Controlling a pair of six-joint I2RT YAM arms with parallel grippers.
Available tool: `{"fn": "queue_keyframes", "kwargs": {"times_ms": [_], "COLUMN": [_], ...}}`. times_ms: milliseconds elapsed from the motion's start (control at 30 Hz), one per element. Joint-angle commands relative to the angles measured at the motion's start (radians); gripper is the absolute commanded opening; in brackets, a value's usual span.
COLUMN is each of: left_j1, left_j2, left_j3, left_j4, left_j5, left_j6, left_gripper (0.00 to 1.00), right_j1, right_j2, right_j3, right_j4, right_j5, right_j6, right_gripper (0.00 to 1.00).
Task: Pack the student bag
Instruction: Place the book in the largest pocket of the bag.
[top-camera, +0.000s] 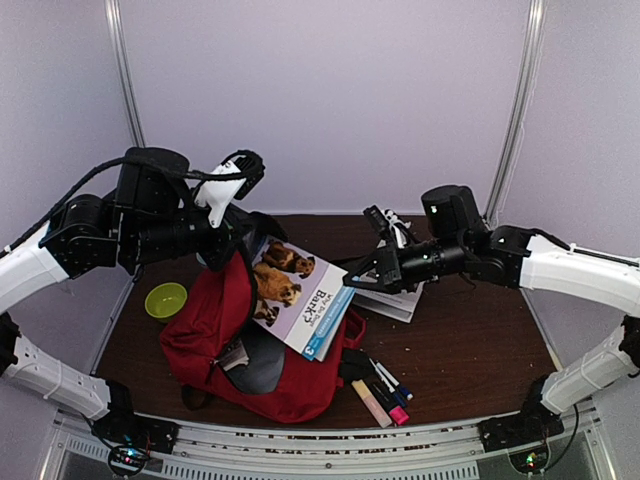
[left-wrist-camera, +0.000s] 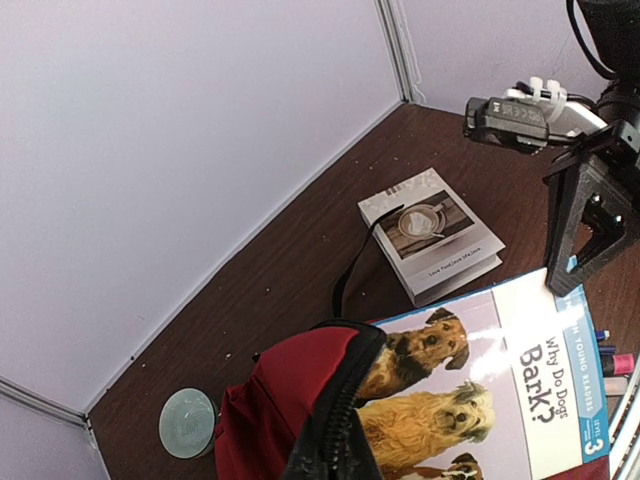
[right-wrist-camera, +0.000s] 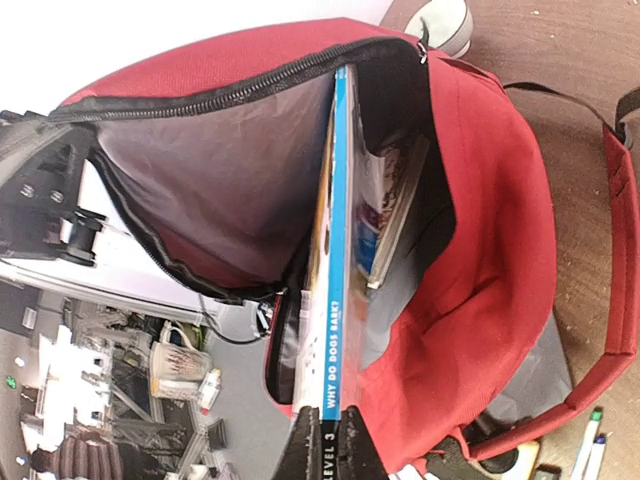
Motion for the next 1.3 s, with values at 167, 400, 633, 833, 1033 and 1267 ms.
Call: {"fn": "queue_keyframes", "kwargs": {"times_ms": [167, 400, 633, 833, 1033, 1267], "left_j1": [0.003, 0.002, 0.002, 0.002, 0.002, 0.003], "left_j2": [-0.011, 0.031, 0.056, 0.034, 0.024, 0.037], "left_j3": [0.054, 0.089, 0.120, 0.097, 0.059, 0.058], "left_j4": [0.080, 0.098, 0.135, 0.130, 0.130, 0.129], "left_j5": [0.022, 0.067, 0.113, 0.065, 0.020, 0.028], "left_j6": [0.006, 0.015, 0.025, 0.003, -0.003, 0.005], "left_gripper": [0.00, 0.00, 0.00, 0.00, 0.00, 0.00], "right_j1": [-0.013, 0.072, 0.126, 0.121, 0.080, -0.211], "right_j2": [0.063, 0.223, 0.419, 0.422, 0.190, -0.046], "right_j3": [-0.068, 0.034, 0.137, 0.197, 0.171, 0.042], "right_j4": [0.254, 0.381, 0.438, 0.225, -0.061, -0.248], "right_j5": [-0.101, -0.048, 0.107, 0.208, 0.271, 0.408], "right_j6": [0.160, 0.241, 0.286, 0.097, -0.175, -0.278], "right_gripper": [0.00, 0.00, 0.00, 0.31, 0.54, 0.66]}}
